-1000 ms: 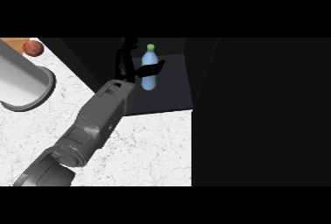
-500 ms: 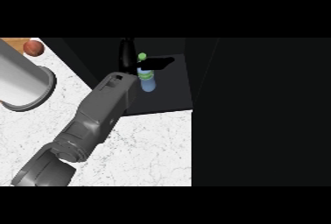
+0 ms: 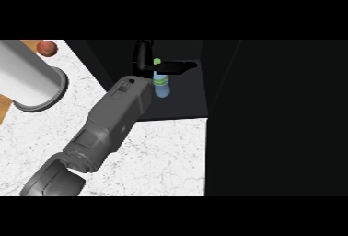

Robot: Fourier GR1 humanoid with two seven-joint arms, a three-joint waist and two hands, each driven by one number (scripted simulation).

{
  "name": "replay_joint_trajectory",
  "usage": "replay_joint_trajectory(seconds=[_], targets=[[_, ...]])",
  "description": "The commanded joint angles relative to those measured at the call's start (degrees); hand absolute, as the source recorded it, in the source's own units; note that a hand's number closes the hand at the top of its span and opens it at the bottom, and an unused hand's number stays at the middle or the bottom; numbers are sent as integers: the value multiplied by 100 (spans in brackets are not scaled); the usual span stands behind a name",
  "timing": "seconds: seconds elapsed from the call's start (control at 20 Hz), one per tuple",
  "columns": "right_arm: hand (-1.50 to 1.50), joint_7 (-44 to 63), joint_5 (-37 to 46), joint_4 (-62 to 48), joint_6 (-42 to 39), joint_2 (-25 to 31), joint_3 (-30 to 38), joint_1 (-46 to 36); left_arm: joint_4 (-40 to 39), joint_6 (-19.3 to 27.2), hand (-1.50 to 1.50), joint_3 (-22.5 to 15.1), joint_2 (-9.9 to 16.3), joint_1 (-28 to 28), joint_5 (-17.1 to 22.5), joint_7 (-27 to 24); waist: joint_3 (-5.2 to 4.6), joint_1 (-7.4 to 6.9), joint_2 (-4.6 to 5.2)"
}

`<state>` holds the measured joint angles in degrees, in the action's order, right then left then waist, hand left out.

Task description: Pick up the bottled water, place it into the cabinet and close the cabinet

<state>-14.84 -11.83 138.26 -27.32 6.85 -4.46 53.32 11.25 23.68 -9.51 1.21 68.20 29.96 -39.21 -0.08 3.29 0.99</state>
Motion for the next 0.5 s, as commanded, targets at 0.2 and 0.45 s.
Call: replay_joint_trajectory(seconds=[0.2, 0.45], targets=[[-150, 379, -349, 413, 100, -62, -16, 11, 740, -2, -150, -306, -118, -479, 196, 174, 7, -126, -102], [-150, 530, -336, 684, 173, -62, -95, 212, 1475, -189, -150, -718, -120, -1151, 353, 226, 6, -196, -124]])
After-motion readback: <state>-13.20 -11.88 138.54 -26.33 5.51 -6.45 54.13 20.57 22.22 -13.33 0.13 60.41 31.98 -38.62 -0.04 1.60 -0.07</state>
